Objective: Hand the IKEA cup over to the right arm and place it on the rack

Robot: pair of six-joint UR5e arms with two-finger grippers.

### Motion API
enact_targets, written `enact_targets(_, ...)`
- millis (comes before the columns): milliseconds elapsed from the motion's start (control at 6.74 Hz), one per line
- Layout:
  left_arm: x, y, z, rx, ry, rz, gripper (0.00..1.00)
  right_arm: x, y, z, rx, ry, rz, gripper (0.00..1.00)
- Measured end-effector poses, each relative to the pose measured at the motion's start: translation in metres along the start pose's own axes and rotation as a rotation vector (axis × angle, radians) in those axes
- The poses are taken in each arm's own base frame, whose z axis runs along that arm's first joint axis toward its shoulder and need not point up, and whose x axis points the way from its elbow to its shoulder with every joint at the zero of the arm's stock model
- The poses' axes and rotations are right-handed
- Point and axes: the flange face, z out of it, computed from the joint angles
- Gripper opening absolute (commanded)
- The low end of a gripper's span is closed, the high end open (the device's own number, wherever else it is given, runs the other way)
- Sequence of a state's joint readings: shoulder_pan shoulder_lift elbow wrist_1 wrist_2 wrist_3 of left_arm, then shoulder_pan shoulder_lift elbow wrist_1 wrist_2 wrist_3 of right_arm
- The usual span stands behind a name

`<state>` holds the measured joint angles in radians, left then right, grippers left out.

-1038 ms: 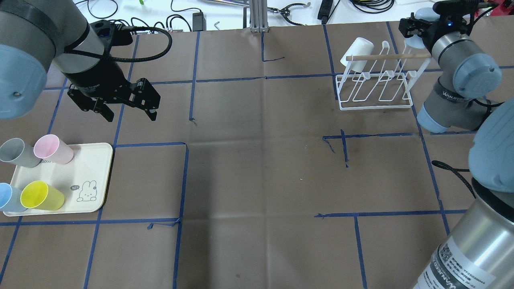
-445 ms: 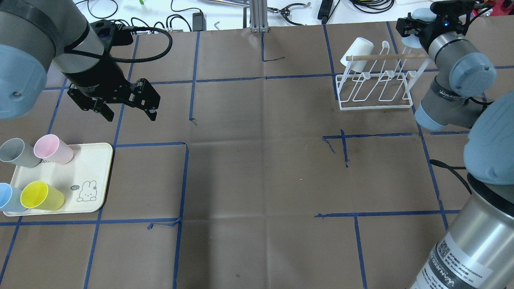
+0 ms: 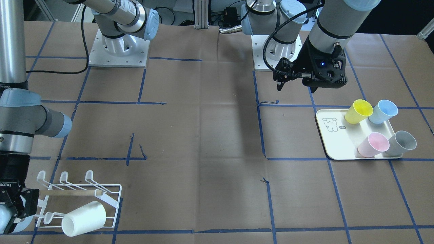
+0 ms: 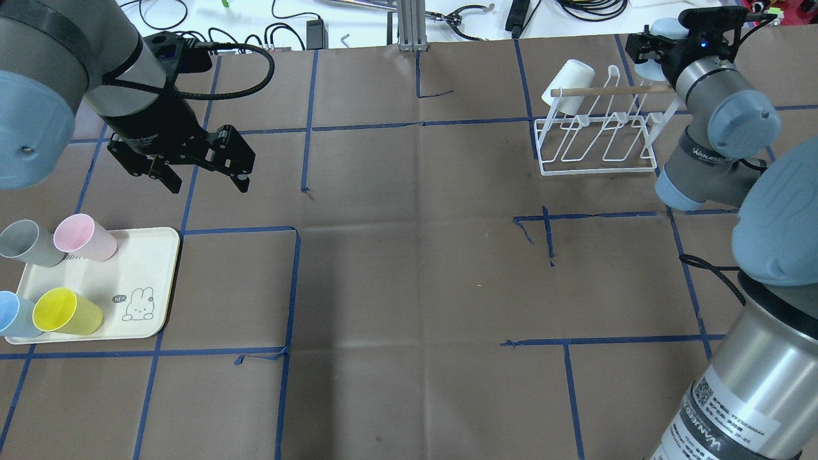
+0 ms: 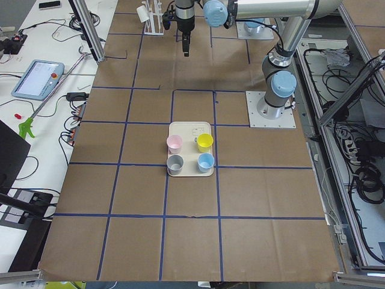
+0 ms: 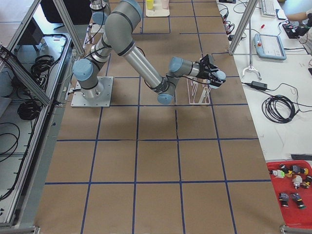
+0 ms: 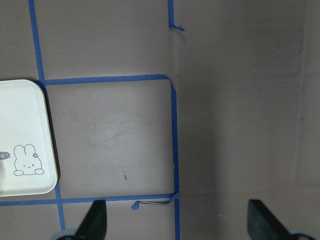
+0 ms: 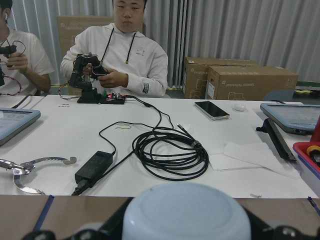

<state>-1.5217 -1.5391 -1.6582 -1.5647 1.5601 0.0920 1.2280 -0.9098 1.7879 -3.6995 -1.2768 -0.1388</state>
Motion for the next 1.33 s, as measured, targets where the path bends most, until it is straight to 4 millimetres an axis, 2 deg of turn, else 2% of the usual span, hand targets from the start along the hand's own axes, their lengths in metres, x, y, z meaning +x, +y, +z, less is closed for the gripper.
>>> enact_targets(148,0.000,0.000,0.000,0.000,0.000,0.000,0.99,0.000,0.003,0.001,-0.007,0.001,0.002,0.39)
enact_targets(297,0.000,-0.001,0.001,0.000,0.000,0.000,0.99,0.000,0.004,0.001,-0.013,0.004,-0.001,0.99)
enact_targets(1038,0.000,-0.004,-0.001,0.024,-0.003,0.000,0.99,0.001,0.004,0.001,-0.020,0.017,-0.006,1.00)
enact_targets(1335,-0.001,-0.004,-0.001,0.026,-0.004,0.000,0.99,-0.002,-0.008,-0.003,0.000,0.010,-0.006,1.00)
